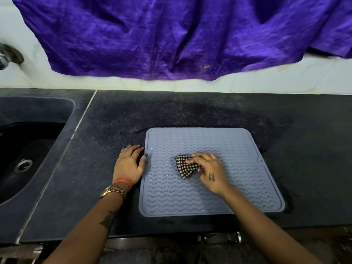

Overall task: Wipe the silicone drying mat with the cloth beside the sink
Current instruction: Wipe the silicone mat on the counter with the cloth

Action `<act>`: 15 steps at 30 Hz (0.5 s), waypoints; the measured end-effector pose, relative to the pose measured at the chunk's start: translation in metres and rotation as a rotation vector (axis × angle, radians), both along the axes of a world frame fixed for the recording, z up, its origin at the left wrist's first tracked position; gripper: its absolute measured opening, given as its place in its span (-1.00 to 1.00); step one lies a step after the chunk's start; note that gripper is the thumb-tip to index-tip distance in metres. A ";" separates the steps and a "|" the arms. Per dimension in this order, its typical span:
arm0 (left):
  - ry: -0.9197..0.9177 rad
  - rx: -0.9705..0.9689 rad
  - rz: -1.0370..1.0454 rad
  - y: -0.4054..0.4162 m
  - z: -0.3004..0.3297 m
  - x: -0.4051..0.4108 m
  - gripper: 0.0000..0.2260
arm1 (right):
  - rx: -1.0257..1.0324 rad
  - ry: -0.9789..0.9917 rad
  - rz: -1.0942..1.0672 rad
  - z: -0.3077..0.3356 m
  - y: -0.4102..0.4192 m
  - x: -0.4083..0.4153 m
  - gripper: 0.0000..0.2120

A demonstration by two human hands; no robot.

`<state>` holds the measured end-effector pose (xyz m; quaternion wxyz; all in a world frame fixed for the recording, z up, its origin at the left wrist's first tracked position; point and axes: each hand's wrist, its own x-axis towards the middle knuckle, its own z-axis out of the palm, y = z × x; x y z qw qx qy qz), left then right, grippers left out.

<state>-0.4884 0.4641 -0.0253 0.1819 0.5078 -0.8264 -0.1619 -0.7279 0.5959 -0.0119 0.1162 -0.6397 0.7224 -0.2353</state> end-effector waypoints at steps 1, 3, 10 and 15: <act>0.000 0.000 0.001 -0.001 0.000 0.000 -0.50 | -0.009 0.044 -0.023 -0.004 0.006 0.006 -0.44; 0.002 0.004 0.001 0.000 0.000 0.001 -0.50 | -0.012 0.125 -0.026 -0.008 0.013 0.013 -0.40; 0.014 0.010 -0.002 0.003 0.002 0.001 -0.50 | 0.029 -0.043 0.067 0.008 0.016 0.003 -0.44; 0.023 0.014 0.003 0.001 0.002 0.001 -0.50 | -0.040 0.119 0.060 -0.003 0.035 0.020 -0.42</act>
